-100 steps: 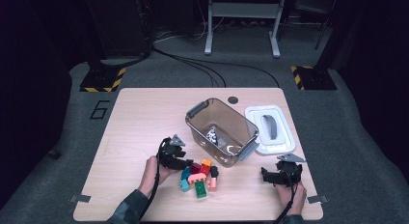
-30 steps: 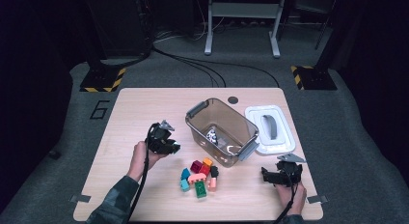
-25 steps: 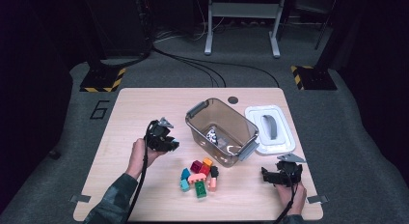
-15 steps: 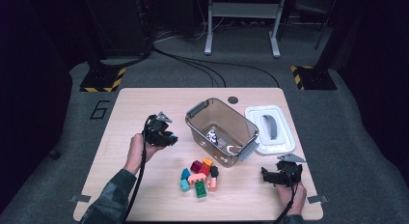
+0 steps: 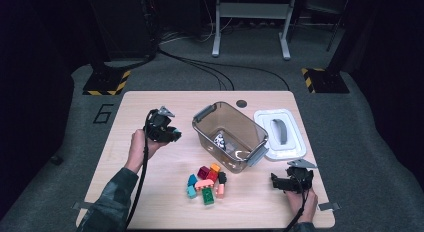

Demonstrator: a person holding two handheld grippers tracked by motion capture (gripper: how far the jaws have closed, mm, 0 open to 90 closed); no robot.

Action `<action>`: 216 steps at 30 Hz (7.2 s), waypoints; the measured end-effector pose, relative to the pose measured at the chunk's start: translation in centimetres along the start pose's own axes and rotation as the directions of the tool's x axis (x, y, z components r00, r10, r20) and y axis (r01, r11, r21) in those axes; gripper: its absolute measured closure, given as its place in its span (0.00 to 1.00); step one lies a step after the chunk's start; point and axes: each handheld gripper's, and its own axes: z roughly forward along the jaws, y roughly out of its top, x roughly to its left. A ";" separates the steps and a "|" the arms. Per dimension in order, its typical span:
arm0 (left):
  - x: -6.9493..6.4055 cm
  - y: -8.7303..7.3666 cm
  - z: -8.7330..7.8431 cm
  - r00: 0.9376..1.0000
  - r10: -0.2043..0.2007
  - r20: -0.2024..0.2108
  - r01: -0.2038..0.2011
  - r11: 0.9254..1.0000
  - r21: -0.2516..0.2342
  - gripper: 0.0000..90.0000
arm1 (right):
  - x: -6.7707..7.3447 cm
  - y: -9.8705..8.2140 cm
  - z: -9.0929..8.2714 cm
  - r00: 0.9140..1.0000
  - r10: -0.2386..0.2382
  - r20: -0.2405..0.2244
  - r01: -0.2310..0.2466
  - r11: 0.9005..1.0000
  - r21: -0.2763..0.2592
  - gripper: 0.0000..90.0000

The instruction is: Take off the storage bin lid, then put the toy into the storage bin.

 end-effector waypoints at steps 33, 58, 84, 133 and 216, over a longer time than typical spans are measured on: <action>0.2 6.8 -2.1 0.997 0.047 -0.055 -0.050 0.998 -0.050 0.75 | 0.0 0.0 0.0 1.000 -0.002 -0.001 0.002 1.000 -0.001 0.03; -2.7 10.7 0.7 0.993 0.115 -0.014 -0.116 0.993 -0.026 0.75 | 0.0 0.0 0.0 1.000 -0.003 -0.002 0.003 1.000 -0.001 0.03; -3.1 9.0 5.0 0.993 0.082 0.086 -0.091 0.990 0.110 0.75 | 0.0 0.0 0.0 1.000 -0.002 -0.002 0.002 1.000 -0.001 0.03; -4.0 -2.0 0.5 0.998 0.017 0.065 -0.018 0.999 0.027 0.17 | 0.0 0.0 0.0 1.000 -0.001 0.000 0.001 1.000 -0.001 0.03; -7.7 -7.7 6.0 0.984 0.062 0.168 -0.084 0.988 0.127 0.64 | 0.0 0.0 0.0 1.000 0.001 0.001 -0.001 1.000 -0.002 0.04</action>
